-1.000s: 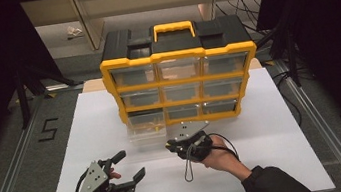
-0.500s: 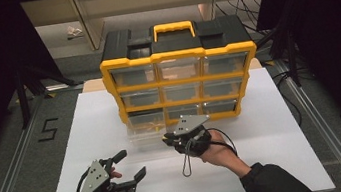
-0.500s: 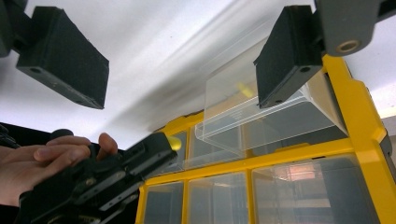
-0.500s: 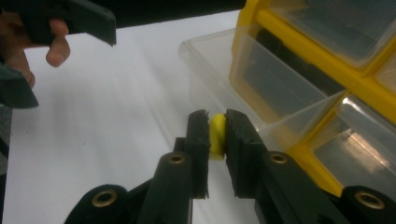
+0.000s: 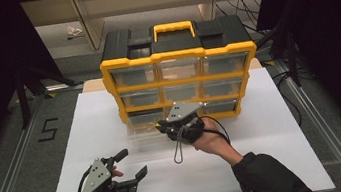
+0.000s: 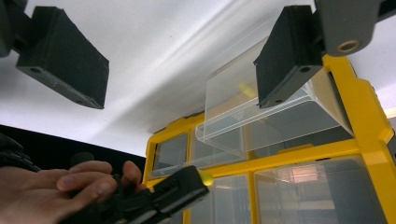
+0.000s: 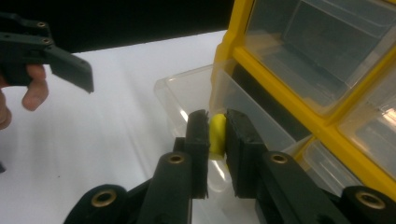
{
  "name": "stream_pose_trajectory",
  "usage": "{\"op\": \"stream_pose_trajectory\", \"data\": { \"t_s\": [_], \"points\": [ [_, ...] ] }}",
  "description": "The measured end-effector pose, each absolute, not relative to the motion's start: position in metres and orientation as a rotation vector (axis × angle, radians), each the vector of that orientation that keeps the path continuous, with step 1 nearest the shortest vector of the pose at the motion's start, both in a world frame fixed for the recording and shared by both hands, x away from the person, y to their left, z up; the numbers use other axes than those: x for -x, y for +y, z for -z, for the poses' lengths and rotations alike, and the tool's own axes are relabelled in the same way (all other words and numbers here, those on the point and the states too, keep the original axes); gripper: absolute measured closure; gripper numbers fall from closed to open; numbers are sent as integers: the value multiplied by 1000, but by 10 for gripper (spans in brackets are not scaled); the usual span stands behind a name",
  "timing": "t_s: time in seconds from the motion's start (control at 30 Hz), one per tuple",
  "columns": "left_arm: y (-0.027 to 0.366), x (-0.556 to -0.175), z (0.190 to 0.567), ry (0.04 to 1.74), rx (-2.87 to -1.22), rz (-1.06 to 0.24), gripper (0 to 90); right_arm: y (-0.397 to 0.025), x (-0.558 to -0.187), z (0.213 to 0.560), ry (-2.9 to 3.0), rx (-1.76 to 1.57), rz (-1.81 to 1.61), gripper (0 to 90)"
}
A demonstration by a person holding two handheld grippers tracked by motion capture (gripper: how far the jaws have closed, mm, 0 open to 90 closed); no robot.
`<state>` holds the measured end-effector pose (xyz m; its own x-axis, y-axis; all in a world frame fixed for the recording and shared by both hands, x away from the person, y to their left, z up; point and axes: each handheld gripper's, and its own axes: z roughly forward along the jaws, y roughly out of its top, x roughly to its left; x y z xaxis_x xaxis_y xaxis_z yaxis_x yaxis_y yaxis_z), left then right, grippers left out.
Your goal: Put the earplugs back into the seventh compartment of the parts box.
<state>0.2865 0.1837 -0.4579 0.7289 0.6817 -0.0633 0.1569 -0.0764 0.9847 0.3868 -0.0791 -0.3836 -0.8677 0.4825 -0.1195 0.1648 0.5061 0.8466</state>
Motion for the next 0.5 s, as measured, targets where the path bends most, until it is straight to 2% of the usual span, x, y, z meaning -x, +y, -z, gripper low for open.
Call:
{"op": "stream_pose_trajectory", "data": {
  "t_s": [0.5],
  "points": [
    [184, -286, 458, 689, -1618, -498, 171, -61, -410, 380, 2419, -577, -1244, 792]
  ]
}}
